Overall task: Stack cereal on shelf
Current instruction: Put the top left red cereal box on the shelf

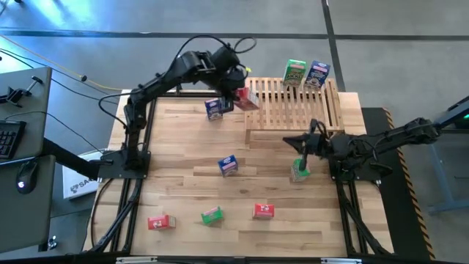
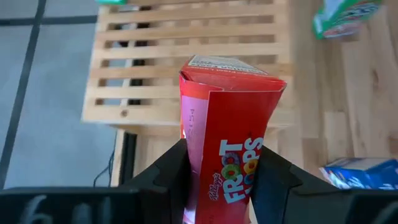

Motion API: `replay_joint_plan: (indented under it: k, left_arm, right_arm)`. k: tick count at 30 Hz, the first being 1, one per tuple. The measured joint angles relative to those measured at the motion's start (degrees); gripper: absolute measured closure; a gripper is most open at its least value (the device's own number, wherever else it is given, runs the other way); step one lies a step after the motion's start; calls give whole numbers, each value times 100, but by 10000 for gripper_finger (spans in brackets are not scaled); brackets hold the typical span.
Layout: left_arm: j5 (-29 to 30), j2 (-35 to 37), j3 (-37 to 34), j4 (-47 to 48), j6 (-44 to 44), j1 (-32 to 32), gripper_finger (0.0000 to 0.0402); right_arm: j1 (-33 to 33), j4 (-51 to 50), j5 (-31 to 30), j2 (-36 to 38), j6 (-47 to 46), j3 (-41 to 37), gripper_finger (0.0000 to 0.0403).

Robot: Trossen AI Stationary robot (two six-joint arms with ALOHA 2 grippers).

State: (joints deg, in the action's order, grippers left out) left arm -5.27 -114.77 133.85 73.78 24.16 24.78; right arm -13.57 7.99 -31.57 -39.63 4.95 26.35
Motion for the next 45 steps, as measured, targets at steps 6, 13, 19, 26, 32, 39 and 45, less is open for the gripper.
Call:
replay_joint_plan:
  k: [6, 13, 19, 26, 32, 39, 45]
  left_arm:
    - [4, -7, 6, -33, 51, -351, 284]
    - [45, -7, 7, -148, 161, -674, 284]
    - [43, -7, 7, -167, 196, -772, 284]
    - [43, -7, 6, -167, 255, -794, 284]
    - [41, -7, 7, -162, 328, -794, 284]
    - [41, -7, 6, -184, 369, -785, 284]
    - [74, 15, 6, -325, 473, -776, 261]
  right_arm:
    - [601, 177, 488, -178, 151, 305, 318]
    - [1561, -116, 1553, -1234, 283, 1283, 170]
    - [2197, -1018, 2044, -2193, 264, 2437, 127]
    - [2630, -1845, 2397, -2966, 156, 3352, 126]
    - [2856, -1846, 2799, -3242, 132, 3449, 137]
    - [2971, -1795, 3216, -3286, 109, 3449, 204]
    - [2974, -1709, 3219, -3271, 137, 3391, 251]
